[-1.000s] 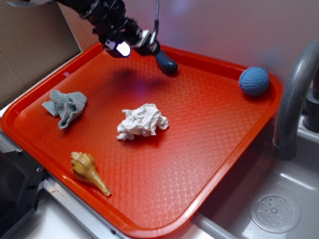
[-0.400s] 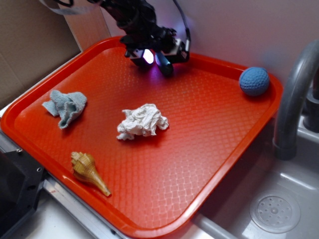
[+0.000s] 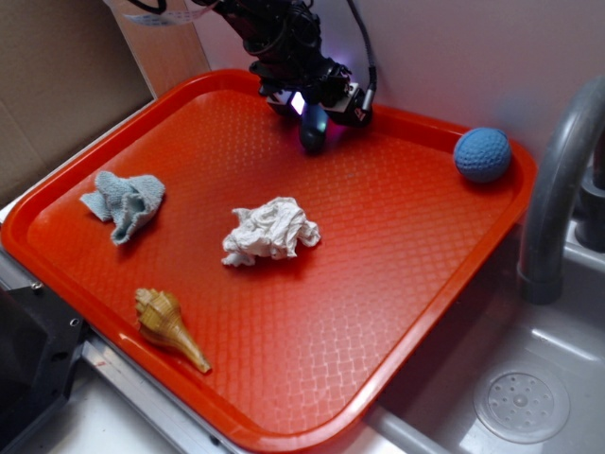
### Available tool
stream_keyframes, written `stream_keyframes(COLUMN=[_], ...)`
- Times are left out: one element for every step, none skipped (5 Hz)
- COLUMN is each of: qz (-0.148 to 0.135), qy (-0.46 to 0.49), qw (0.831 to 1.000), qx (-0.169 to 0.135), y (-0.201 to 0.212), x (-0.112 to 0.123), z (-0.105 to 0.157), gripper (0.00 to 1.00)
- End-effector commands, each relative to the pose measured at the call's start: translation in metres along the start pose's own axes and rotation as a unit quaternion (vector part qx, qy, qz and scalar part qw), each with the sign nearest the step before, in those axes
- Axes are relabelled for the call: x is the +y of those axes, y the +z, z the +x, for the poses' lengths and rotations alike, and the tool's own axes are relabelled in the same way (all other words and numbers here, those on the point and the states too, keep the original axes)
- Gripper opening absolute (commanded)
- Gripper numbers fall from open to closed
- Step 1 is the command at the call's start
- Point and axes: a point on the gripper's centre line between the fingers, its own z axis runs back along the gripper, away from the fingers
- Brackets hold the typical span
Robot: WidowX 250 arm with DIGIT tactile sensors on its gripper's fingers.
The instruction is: Grab the plastic pickle.
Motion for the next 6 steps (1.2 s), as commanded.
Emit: stream_keyframes(qz=[-0.061,-0.076,-0.058,-0.013,-0.036,-0.021], qy=[-0.053,-0.077,-0.115,-0.182,-0.197,-0.195], qw=[0.997,0.994,0.992,0.983,0.979,0.979], qx=[0.007,0.008,0.003,0.023,0.049,0.055], y=[0.054,0.082,0.109,0.129,0.152,0.154], x=[-0.004,-0.004,-0.005,-0.005,-0.003,-0.007], z=[-0.041,-0.053,-0.049,-0.038,-0.037,-0.037], gripper=[0.00,0.00,0.00,0.00,0.00,0.00])
